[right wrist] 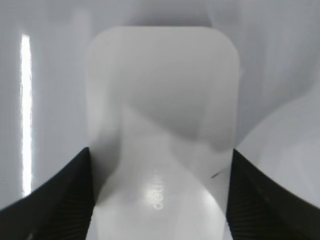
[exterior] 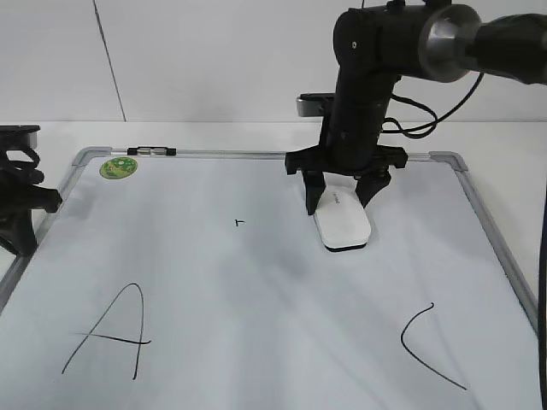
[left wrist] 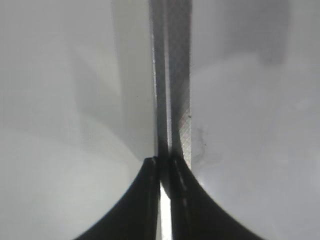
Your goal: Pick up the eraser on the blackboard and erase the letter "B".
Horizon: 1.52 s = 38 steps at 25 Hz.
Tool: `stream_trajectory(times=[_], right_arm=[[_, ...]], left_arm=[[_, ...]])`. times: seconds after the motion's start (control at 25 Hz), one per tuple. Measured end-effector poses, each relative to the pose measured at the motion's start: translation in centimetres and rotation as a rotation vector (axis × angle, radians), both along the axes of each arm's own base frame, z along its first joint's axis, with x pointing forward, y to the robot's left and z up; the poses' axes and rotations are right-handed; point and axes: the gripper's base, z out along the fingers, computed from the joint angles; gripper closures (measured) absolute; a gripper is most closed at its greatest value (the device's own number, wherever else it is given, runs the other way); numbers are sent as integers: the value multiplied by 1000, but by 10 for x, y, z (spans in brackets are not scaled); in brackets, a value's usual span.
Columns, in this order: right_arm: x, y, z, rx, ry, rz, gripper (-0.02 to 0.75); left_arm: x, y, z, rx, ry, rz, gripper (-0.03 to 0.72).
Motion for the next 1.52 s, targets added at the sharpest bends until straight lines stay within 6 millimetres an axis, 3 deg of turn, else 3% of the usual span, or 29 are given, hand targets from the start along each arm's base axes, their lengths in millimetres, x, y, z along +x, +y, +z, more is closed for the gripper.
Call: stream_trajectory(times=[0.24, 0.4, 0.72, 1.08, 1.36, 1.52], right_arm=[[-3, 8, 0, 2, -1, 17, 209], [-12, 25, 1, -14, -10, 66, 209], [-41, 81, -1, 33, -4, 189, 210], [-59, 146, -2, 58, -57, 379, 210], [-46, 133, -1, 46, -61, 339, 210], [-13, 92, -2, 32, -82, 227, 210]], left_arm=[[-1, 0, 0, -24, 11, 17, 671], [-2, 0, 0, -25, 30, 16, 672], [-5, 0, 0, -26, 62, 14, 672], [-5, 0, 0, -26, 64, 13, 672], [-5, -1, 0, -30, 66, 16, 672], [-5, -2, 0, -43, 67, 24, 672]])
